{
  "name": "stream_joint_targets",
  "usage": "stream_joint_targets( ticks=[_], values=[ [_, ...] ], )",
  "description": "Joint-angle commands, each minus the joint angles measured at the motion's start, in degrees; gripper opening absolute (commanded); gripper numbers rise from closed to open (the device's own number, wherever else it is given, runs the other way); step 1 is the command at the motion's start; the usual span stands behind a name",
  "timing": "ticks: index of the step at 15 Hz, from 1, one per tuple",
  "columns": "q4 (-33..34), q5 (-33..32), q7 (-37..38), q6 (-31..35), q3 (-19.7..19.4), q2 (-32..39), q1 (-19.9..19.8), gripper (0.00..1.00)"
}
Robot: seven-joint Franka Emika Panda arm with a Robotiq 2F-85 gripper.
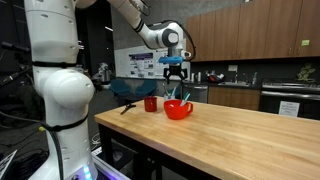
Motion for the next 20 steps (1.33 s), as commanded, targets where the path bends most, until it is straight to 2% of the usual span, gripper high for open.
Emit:
stream_joint_targets(
  ticks=[1, 10, 11, 12, 14, 15, 20],
  values=[
    [2.1, 2.3, -0.4, -0.9, 0.6, 1.5, 0.4, 1.0],
    [6.4, 2.1, -0.1, 1.3, 2.1, 6.8, 0.9, 1.0],
    [6.9, 1.9, 0.0, 1.5, 2.3, 7.4, 0.9, 0.95],
    [7.2, 1.8, 0.1, 1.8, 2.4, 7.9, 0.8, 0.73],
    [7.9, 1.7, 0.1, 1.9, 2.6, 8.7, 0.7, 0.69],
    [8.2, 1.7, 0.2, 1.8, 2.6, 9.0, 0.6, 0.63],
    [8.8, 1.6, 0.5, 1.3, 2.6, 9.0, 0.4, 0.24]
  ],
)
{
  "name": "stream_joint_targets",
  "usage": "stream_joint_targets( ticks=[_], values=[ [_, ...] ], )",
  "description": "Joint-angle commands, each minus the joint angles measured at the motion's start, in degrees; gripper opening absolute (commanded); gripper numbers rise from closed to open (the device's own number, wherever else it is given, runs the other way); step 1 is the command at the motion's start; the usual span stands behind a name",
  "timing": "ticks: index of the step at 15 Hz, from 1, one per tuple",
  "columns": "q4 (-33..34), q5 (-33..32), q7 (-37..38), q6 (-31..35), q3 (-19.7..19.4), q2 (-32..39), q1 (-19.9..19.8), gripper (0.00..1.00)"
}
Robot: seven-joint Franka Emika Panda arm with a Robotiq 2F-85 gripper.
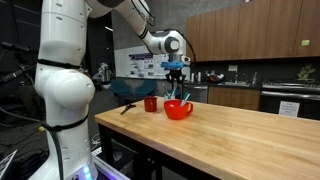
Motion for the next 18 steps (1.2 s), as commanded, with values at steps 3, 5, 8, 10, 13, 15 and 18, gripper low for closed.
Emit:
stream_joint_targets(
  ticks=[3, 5, 8, 10, 13, 15, 18],
  values=[
    [0.9, -0.5, 0.3, -0.9, 0.3, -0.6, -0.4, 0.01],
    [0.9, -0.5, 0.2, -0.9, 0.2, -0.9, -0.4, 0.0],
    [0.7, -0.8, 0.4, -1.5, 0.2, -1.8, -0.4, 0.02],
    [0.4, -0.9, 0.4, -1.7, 0.1, -2.7, -0.5, 0.02],
    [0.0, -0.3, -0.2, -1.7, -0.1, -4.6, -0.7, 0.02],
    [-0.2, -0.2, -0.2, -1.6, -0.3, -6.0, -0.9, 0.02],
    [-0.1, 0.6, -0.4, -1.4, -1.0, -8.0, -1.5, 0.02]
  ],
)
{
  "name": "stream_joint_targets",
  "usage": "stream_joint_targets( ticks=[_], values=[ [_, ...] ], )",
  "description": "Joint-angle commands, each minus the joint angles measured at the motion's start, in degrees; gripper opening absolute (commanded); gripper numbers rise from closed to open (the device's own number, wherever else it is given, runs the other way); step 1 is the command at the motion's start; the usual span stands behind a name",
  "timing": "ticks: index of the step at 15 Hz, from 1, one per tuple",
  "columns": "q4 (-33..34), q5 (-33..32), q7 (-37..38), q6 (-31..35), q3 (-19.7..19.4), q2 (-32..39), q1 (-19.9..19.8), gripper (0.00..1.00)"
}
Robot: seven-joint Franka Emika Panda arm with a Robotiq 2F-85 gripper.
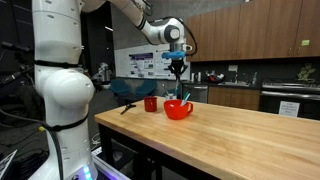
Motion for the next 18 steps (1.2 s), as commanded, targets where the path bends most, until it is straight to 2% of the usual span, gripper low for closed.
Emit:
stream_joint_targets(
  ticks=[1, 10, 18],
  values=[
    [-0.8, 1.1, -0.5, -0.7, -0.9, -4.0, -0.9, 0.02],
    [-1.3, 3.5, -0.1, -0.6, -4.1, -8.8, -2.2, 0.02],
    [-2.6, 5.4, 0.9, -3.3, -5.5, -7.8, -2.4, 0.02]
  ],
)
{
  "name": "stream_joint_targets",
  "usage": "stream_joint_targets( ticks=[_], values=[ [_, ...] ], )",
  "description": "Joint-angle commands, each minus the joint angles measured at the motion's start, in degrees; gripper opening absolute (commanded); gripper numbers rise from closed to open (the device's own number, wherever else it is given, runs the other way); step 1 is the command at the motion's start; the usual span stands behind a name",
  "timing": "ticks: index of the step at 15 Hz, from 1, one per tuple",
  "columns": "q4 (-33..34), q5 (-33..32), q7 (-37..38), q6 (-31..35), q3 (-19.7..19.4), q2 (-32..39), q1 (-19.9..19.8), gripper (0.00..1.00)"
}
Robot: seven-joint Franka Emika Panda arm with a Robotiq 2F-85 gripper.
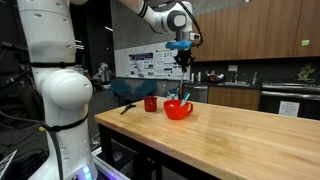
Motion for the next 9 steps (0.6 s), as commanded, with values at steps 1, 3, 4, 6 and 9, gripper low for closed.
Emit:
stream_joint_targets(
  ticks=[1, 3, 4, 6, 9],
  values=[
    [-1.0, 0.2, 1.3, -1.6, -0.3, -0.2, -0.3, 0.02],
    [-1.3, -0.5, 2.2, -2.2, -0.4, 0.1, -0.4, 0.02],
    [-1.4, -0.7, 2.7, -2.5, -0.4, 0.4, -0.5, 0.02],
    [-1.5, -1.0, 3.3, -3.1, -0.5, 0.9, -0.6, 0.02],
    [-1.5, -1.7, 4.3, -3.1, -0.5, 2.0, -0.9, 0.02]
  ],
)
